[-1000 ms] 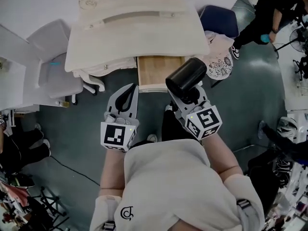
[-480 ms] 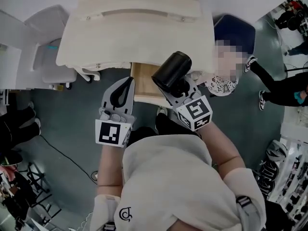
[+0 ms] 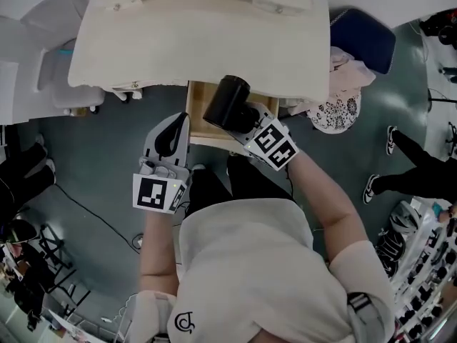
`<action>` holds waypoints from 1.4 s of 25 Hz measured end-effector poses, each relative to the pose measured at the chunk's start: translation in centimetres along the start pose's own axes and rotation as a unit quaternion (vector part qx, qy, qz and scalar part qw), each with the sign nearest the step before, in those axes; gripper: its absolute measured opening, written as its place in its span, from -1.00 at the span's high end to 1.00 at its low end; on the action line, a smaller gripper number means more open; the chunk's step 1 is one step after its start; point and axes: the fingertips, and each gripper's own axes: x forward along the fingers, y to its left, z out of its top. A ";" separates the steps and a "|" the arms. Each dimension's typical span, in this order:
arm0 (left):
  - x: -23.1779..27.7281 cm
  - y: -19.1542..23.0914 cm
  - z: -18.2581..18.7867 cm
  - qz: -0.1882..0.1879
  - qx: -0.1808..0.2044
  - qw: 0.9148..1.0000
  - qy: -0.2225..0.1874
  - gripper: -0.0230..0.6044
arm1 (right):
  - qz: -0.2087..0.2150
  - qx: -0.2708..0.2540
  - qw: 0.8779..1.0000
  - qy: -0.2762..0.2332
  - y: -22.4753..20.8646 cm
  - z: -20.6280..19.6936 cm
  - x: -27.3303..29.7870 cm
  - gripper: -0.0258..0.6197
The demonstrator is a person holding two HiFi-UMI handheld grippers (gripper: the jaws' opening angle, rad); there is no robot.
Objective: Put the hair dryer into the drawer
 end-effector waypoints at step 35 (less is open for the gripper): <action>-0.2 4.7 -7.1 0.039 -0.044 0.998 0.033 0.88 | 0.096 -0.081 0.938 0.322 0.5 -16.1 14.6 0.11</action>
